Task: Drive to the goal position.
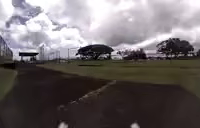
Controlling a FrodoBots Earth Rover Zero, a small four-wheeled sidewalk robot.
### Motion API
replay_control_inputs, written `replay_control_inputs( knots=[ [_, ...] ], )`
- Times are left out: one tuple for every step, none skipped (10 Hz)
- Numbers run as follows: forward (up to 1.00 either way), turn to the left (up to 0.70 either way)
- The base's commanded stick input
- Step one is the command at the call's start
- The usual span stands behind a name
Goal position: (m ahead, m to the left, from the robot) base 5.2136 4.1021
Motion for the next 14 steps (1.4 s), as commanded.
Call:
replay_control_inputs(
  knots=[
    [0.85,0.27],
    [0.85,0.27],
    [0.85,0.27],
    [0.85,0.27],
    [0.85,0.27],
    [0.85,0.27],
    [0.85,0.27],
    [0.85,0.27],
    [0.85,0.27],
    [0.85,0.27],
    [0.85,0.27],
    [0.85,0.27],
    [0.85,0.27],
    [0.85,0.27]
  ],
)
